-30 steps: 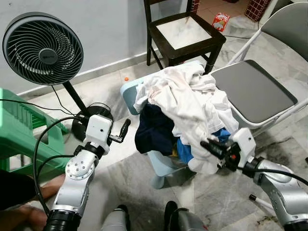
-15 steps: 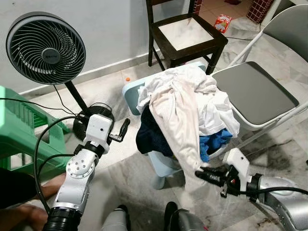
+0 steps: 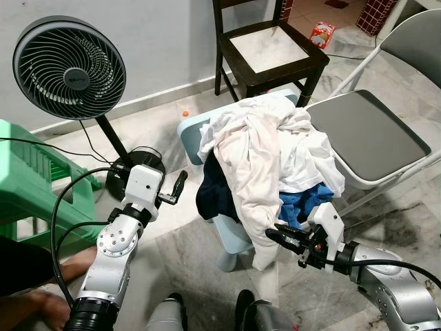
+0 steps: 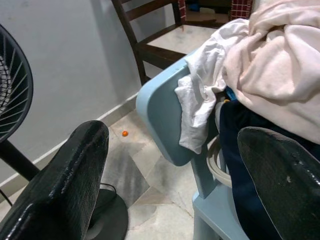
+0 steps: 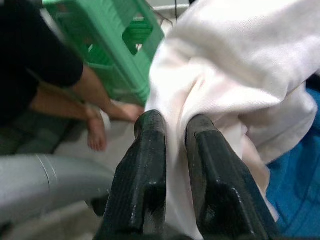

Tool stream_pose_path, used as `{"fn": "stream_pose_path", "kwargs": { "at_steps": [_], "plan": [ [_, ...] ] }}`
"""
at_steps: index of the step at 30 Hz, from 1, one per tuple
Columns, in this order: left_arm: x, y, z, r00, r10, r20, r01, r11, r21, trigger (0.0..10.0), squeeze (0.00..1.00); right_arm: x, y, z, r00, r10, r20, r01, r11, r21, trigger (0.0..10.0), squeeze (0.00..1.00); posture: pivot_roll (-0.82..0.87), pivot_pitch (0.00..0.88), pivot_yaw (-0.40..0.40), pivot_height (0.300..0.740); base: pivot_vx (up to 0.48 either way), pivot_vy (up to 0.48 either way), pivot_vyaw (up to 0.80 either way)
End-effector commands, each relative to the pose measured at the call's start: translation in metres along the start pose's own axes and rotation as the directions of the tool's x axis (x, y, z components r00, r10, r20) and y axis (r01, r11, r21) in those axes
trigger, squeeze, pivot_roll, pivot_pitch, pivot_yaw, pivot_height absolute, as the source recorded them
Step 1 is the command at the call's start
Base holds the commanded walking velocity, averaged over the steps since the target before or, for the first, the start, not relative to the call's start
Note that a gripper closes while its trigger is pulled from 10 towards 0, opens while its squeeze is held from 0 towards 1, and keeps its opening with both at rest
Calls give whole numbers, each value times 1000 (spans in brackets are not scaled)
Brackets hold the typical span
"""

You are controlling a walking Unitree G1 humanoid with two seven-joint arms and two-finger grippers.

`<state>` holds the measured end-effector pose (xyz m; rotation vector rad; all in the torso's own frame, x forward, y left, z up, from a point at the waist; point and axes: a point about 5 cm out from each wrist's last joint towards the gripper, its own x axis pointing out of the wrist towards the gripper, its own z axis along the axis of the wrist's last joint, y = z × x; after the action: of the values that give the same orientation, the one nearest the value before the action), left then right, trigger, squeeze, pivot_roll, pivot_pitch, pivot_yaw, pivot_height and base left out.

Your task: Hang hanger

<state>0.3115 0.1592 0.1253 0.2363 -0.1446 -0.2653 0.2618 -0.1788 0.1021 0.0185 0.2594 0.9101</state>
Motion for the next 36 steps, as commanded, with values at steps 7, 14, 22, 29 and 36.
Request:
{"fn": "stream_pose_path", "kwargs": {
  "at_steps": [7, 14, 22, 29, 36],
  "plan": [
    [-6, 9, 8, 987, 160, 13, -159, 986, -48, 10000, 0, 1, -15, 34, 943, -199, 266, 169, 977, 131, 10000, 1000, 202, 299, -2, 740, 0, 0, 0],
    [-21, -6, -1, 990, 134, -40, -137, 987, -86, 10000, 0, 3, -33, 34, 796, -517, 314, 478, 856, 196, 10000, 1000, 209, 297, -3, 740, 0, 0, 0],
    [-28, -14, 1, 993, 102, -51, -108, 987, -119, 10000, 0, 12, -26, 28, 714, -630, 304, 595, 776, 210, 10000, 1000, 209, 297, -11, 740, 0, 0, 0],
    [-28, -17, 2, 997, 70, -45, -76, 987, -138, 10000, 0, 18, -22, 22, 708, -650, 277, 610, 760, 225, 10000, 1000, 205, 299, -13, 740, 0, 0, -457],
    [-24, -16, 6, 998, 59, -36, -64, 988, -140, 10000, 0, 21, -20, 25, 707, -643, 295, 612, 765, 201, 10000, 271, 203, 299, -14, 740, 0, 0, -686]
  ]
}}
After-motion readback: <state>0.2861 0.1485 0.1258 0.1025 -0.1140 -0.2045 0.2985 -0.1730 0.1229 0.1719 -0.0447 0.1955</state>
